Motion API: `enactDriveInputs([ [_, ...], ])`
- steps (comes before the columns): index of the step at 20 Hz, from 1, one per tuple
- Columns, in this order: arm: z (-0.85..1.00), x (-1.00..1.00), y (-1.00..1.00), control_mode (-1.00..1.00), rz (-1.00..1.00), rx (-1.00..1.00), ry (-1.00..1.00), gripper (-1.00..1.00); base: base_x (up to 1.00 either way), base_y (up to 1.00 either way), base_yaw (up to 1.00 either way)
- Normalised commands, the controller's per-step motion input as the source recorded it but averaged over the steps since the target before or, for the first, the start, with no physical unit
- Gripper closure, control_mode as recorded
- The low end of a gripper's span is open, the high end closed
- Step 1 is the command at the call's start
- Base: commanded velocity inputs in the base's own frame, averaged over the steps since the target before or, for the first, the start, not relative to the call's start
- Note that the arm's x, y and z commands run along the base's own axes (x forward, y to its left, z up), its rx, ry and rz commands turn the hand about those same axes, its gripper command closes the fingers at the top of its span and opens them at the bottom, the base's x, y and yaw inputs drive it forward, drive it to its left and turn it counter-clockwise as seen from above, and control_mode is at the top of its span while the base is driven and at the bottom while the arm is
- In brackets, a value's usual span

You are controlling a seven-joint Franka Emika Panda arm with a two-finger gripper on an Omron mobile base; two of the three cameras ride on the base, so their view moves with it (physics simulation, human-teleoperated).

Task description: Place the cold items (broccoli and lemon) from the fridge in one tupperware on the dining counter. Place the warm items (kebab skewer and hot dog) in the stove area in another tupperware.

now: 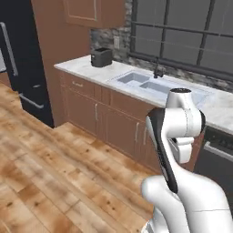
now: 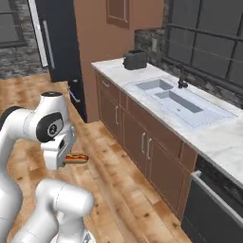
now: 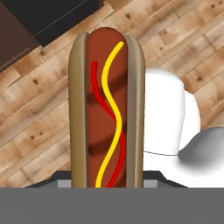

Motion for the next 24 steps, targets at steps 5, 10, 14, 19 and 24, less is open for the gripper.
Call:
enactDriveInputs([
  [5, 0.0, 0.0, 0.0, 1.0, 0.0, 0.0, 0.0, 1.0, 0.0, 0.46, 0.92],
  [10, 0.0, 0.0, 0.0, 1.0, 0.0, 0.0, 0.0, 1.0, 0.01, 0.48, 0.9],
  [14, 0.0, 0.0, 0.0, 1.0, 0.0, 0.0, 0.0, 1.0, 0.19, 0.32, 0.87],
  [19, 0.0, 0.0, 0.0, 1.0, 0.0, 0.0, 0.0, 1.0, 0.35, 0.46, 0.74],
  [24, 0.0, 0.0, 0.0, 1.0, 0.0, 0.0, 0.0, 1.0, 0.36, 0.89, 0.31],
])
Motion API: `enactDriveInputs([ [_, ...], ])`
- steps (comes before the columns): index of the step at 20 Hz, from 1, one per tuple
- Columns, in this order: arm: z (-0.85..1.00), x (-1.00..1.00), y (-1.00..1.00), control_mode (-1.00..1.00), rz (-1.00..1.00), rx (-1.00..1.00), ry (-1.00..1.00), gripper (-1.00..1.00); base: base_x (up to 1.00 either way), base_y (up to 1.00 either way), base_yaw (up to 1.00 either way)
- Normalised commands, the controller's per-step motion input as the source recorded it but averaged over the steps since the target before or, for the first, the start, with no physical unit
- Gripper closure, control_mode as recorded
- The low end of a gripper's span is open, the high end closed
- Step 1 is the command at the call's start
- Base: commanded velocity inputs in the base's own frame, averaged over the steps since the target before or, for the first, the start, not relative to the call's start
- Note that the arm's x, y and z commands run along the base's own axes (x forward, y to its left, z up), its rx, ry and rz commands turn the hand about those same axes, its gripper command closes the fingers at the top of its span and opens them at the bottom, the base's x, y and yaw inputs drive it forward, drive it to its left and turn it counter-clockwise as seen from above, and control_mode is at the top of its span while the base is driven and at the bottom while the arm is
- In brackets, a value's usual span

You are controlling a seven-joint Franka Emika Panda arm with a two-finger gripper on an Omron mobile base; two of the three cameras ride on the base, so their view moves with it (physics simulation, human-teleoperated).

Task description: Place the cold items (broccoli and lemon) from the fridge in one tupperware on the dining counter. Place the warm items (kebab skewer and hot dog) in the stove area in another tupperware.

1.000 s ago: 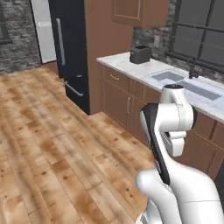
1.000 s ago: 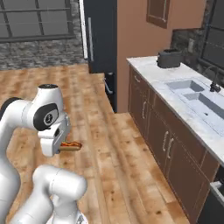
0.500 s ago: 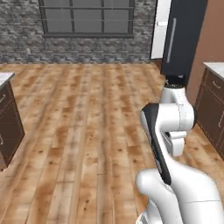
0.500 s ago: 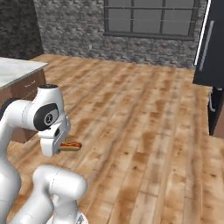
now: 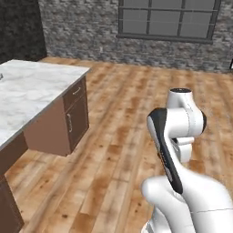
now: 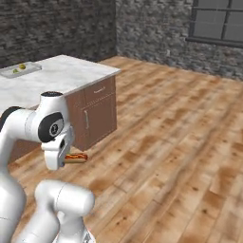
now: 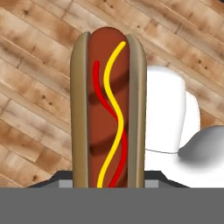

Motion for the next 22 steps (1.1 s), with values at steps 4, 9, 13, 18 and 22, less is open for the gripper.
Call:
enactDriveInputs([
  [4, 0.0, 0.0, 0.0, 1.0, 0.0, 0.0, 0.0, 1.0, -0.02, 0.89, 0.75],
  [9, 0.0, 0.0, 0.0, 1.0, 0.0, 0.0, 0.0, 1.0, -0.12, 0.59, 0.99],
  [13, 0.0, 0.0, 0.0, 1.0, 0.0, 0.0, 0.0, 1.0, -0.34, 0.94, 0.88],
  [18, 0.0, 0.0, 0.0, 1.0, 0.0, 0.0, 0.0, 1.0, -0.17, 1.0, 0.63],
  [22, 0.0, 0.0, 0.0, 1.0, 0.0, 0.0, 0.0, 1.0, 0.01, 1.0, 0.24],
])
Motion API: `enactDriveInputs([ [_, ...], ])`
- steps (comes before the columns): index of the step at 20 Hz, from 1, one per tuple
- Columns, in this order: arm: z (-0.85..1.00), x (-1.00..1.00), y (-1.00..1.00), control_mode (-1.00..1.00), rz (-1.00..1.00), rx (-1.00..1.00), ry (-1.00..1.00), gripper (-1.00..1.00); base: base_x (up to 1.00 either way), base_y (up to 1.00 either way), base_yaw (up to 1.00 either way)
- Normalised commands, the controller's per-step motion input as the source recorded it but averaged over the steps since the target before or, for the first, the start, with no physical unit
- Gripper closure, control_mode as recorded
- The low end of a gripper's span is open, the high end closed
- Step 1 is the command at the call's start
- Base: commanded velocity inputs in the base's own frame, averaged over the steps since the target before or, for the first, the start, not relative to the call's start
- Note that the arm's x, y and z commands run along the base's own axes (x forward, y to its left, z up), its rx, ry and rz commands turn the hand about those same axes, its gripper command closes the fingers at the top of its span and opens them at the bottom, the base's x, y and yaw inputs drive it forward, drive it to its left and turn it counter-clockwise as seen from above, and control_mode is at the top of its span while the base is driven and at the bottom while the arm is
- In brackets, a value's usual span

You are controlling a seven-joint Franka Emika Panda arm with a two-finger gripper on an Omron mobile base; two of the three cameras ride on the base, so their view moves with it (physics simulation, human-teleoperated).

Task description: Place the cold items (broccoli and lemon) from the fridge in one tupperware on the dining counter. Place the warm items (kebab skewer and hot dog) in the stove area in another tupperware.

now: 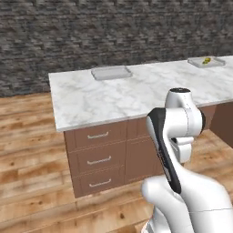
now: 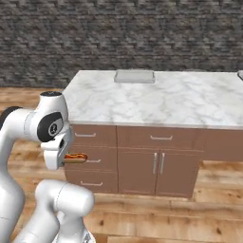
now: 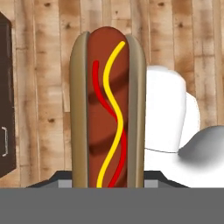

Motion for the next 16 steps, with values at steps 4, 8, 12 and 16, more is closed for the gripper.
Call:
enactDriveInputs([
  [4, 0.0, 0.0, 0.0, 1.0, 0.0, 0.0, 0.0, 1.0, 0.0, 1.0, 0.19],
  [8, 0.0, 0.0, 0.0, 1.0, 0.0, 0.0, 0.0, 1.0, 0.06, 1.0, 0.14],
  [12, 0.0, 0.0, 0.0, 1.0, 0.0, 0.0, 0.0, 1.0, 0.14, 1.0, 0.11],
  [16, 0.0, 0.0, 0.0, 1.0, 0.0, 0.0, 0.0, 1.0, 0.65, 1.0, 0.04],
])
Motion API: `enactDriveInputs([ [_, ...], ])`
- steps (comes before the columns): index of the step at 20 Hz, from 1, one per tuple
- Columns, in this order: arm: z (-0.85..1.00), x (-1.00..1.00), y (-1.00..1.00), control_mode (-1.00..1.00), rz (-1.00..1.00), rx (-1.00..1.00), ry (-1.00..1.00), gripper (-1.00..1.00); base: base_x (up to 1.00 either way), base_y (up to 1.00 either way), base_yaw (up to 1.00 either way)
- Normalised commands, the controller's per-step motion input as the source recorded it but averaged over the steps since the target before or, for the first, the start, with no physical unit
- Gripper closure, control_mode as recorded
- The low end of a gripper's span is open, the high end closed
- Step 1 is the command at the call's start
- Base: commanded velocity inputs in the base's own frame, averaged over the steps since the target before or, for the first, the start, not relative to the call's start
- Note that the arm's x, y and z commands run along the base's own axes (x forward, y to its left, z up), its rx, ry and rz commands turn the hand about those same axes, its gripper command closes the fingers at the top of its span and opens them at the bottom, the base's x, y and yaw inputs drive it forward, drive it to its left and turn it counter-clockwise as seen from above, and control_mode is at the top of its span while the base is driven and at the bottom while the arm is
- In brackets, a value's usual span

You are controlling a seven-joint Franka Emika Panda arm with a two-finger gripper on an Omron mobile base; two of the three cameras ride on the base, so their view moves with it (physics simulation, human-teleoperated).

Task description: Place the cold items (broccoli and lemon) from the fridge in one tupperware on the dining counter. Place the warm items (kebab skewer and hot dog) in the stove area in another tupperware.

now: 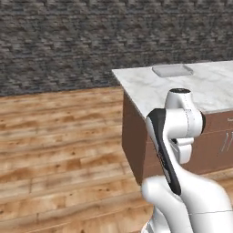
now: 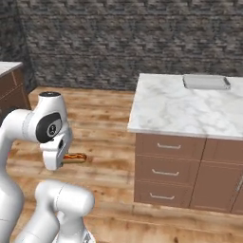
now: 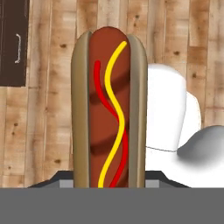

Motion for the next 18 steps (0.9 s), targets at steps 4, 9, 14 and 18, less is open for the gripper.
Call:
enactDriveInputs([
  [4, 0.0, 0.0, 0.0, 1.0, 0.0, 0.0, 0.0, 1.0, 1.0, 1.0, 0.0],
  [9, 0.0, 0.0, 0.0, 1.0, 0.0, 0.0, 0.0, 1.0, 1.0, 1.0, -0.04],
  [14, 0.0, 0.0, 0.0, 1.0, 0.0, 0.0, 0.0, 1.0, 1.0, 1.0, -0.1],
  [18, 0.0, 0.0, 0.0, 1.0, 0.0, 0.0, 0.0, 1.0, 1.0, 0.96, -0.16],
])
